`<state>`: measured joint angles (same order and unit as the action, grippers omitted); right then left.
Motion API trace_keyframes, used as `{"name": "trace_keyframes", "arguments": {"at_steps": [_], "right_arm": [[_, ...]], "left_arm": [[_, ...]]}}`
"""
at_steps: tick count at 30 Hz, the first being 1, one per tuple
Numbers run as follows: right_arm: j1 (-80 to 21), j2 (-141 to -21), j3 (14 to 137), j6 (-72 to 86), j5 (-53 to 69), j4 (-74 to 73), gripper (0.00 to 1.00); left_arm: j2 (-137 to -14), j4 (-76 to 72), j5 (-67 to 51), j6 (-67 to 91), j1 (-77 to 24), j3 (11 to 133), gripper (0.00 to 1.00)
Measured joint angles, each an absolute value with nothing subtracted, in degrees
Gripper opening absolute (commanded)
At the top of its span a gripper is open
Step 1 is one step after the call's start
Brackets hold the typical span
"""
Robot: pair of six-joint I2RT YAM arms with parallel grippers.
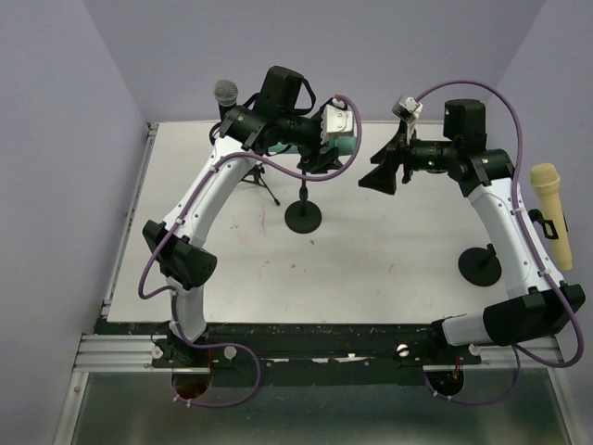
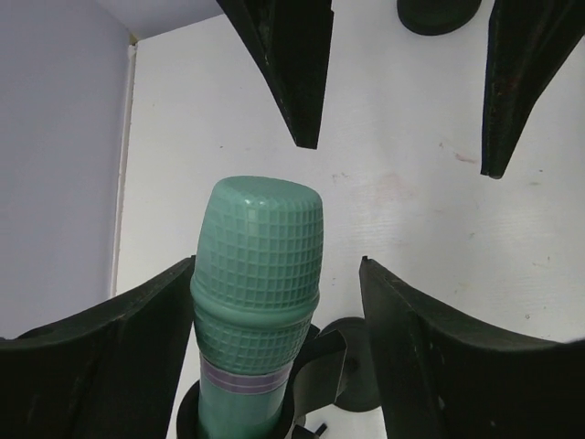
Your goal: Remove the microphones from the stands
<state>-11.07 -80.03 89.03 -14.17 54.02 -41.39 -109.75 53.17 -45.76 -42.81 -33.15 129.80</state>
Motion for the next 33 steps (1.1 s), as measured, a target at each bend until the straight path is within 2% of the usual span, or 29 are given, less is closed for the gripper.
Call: {"name": "trace_keyframes", "arguments": {"at_steps": [12,16,23,33], "right_arm": [[-11.1,-76.2,78.3,-11.7,52.0,-32.6,0.96],[-11.1,-75.4,73.4,-9.4,52.2,-24.6,0.95],[-11.6,-75.2,63.8,-3.8,52.0,-5.8,0.96],[-16.8,-78.7,63.7,-6.6,56.4,6.8,0.96]], "left_arm": [[-108.9,51.5,-44.9,-47.4,-34.6,127.6,0.42],[-108.3,49.0,-43.4,-41.1,-34.5,126.7,0.19],[-107.0,42.7,-42.9,-25.0,-32.7,124.4,0.17],[-102.1,29.3,-47.1,-9.3,-27.5,114.3,0.18]]}}
